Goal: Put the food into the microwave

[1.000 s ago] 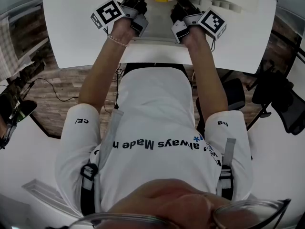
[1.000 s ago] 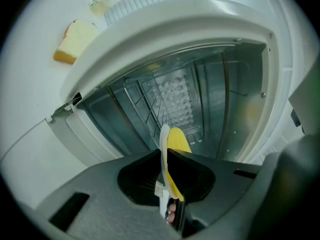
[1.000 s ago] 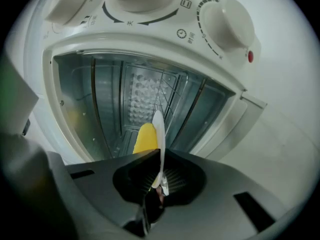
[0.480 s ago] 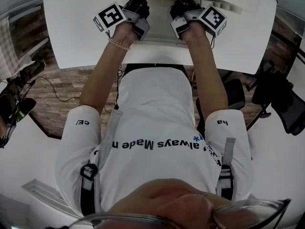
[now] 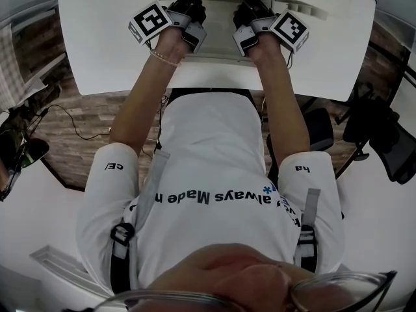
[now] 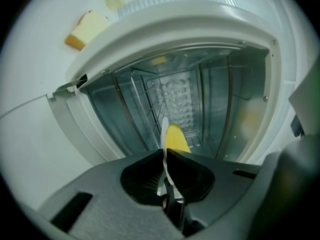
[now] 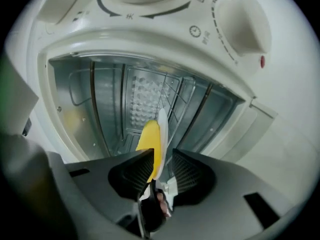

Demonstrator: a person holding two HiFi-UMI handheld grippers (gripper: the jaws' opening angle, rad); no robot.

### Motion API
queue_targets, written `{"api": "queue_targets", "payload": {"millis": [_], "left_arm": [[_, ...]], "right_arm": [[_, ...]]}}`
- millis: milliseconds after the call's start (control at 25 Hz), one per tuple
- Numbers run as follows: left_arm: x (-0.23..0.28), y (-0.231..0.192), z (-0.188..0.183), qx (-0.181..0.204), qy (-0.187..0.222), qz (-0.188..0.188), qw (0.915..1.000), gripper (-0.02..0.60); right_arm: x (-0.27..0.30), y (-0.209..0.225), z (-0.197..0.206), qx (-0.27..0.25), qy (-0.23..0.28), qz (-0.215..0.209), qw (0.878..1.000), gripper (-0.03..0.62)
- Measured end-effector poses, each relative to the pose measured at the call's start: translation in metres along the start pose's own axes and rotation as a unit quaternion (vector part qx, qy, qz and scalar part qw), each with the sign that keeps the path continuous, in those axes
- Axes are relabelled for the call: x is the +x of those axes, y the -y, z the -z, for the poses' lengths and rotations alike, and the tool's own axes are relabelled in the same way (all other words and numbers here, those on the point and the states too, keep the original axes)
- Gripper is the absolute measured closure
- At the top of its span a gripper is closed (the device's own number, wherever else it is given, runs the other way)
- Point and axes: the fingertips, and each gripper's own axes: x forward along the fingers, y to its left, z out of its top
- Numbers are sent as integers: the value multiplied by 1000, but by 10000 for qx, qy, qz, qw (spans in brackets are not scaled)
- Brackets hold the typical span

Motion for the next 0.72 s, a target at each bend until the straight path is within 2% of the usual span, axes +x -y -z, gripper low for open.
{"api": "queue_targets", "payload": {"millis": [120, 280, 720], "left_arm": [[2, 0, -2, -8, 22, 10, 10000, 557], [2, 0, -1, -19, 47, 12, 10000, 557], [14, -2, -5, -98, 59, 44, 9999, 556]], "right_arm": [[-8, 3, 6, 113, 10, -48, 9999, 510], [-10, 3, 8, 210, 86, -168, 9996, 563], [-2, 7, -6, 338, 333, -128, 9988, 571]]}}
